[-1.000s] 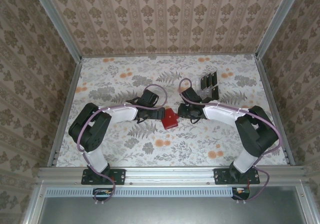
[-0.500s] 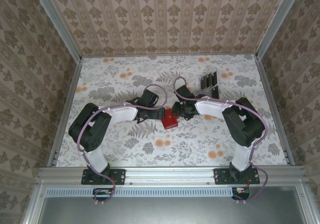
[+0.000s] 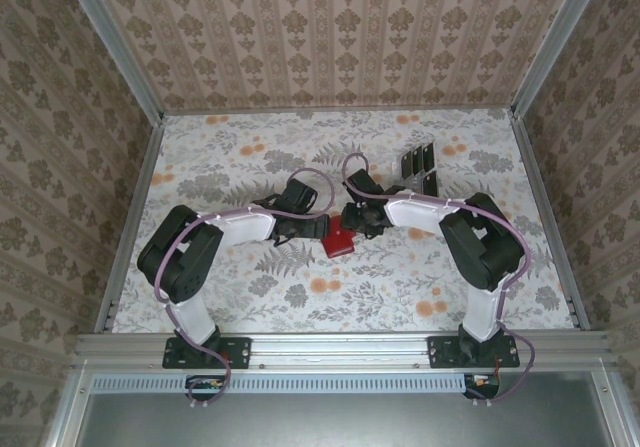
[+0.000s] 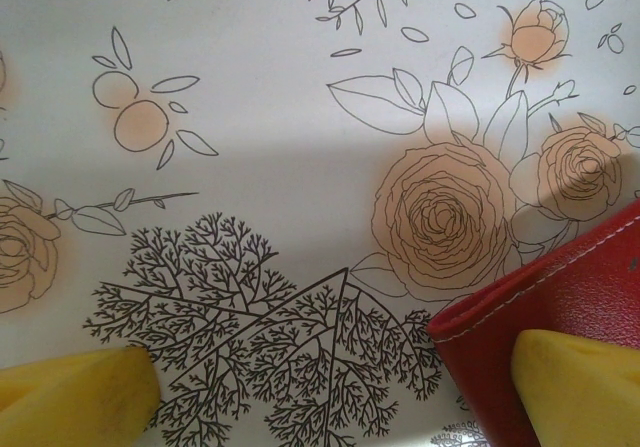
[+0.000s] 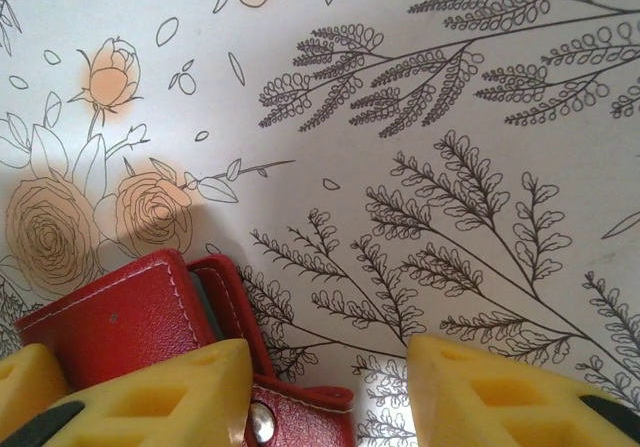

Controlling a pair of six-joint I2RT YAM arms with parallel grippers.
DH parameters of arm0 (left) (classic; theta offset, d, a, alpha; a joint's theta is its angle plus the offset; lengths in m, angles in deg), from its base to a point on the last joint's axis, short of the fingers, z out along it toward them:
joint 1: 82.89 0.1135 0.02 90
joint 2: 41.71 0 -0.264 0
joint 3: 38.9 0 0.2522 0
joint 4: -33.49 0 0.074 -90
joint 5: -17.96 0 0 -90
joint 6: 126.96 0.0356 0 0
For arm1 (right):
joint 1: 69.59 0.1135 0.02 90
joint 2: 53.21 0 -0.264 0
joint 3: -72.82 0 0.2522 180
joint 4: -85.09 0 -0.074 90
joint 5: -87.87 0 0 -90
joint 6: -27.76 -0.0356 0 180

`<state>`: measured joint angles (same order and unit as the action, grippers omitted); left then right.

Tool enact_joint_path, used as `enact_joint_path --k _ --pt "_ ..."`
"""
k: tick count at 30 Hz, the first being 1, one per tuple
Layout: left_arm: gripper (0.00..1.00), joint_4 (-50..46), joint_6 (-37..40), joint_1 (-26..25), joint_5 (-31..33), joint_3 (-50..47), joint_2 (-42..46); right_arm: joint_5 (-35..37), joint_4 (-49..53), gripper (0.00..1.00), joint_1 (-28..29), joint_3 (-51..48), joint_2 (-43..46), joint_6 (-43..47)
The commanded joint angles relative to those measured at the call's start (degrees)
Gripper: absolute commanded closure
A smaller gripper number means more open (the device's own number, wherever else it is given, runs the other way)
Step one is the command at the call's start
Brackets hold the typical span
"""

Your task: Put the credit cards into the card holder

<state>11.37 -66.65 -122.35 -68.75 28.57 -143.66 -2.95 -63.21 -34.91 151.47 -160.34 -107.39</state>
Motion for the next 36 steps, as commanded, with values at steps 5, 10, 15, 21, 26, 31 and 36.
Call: enact_joint_path --k 5,10,15,21,26,31,36 --pt "0.01 -0.4 2.0 0.9 -2.2 -3.4 -10.0 -9.7 -6.0 0.83 2.7 -2.2 -1.3 -3.7" --pt "0.01 -0.4 1.8 0.8 -2.1 -3.8 -9.7 -12.5 -12.3 1.0 1.5 -6.3 1.6 -7.5" --pt "0.01 -0.7 1.7 0.9 -2.1 -4.1 -8.6 -15.6 -20.2 1.0 0.2 -11.0 5.8 -10.8" --pt "0.01 -1.1 1.9 1.4 -1.7 -4.3 -7.7 -19.9 -34.0 1.0 -1.2 -17.4 10.0 -14.9" --pt "0.01 -0.8 2.1 1.5 -1.6 -4.8 -7.9 -23.3 -44.6 1.0 -2.8 -21.3 10.4 -17.6" --pt "0.02 -0.2 1.9 1.5 -1.5 -5.2 -8.3 -26.0 -53.5 1.0 -3.8 -23.7 8.1 -20.5" --pt "0.01 0.3 1.9 1.6 -1.6 -5.5 -8.8 -27.8 -65.2 1.0 -4.5 -26.5 5.6 -24.0"
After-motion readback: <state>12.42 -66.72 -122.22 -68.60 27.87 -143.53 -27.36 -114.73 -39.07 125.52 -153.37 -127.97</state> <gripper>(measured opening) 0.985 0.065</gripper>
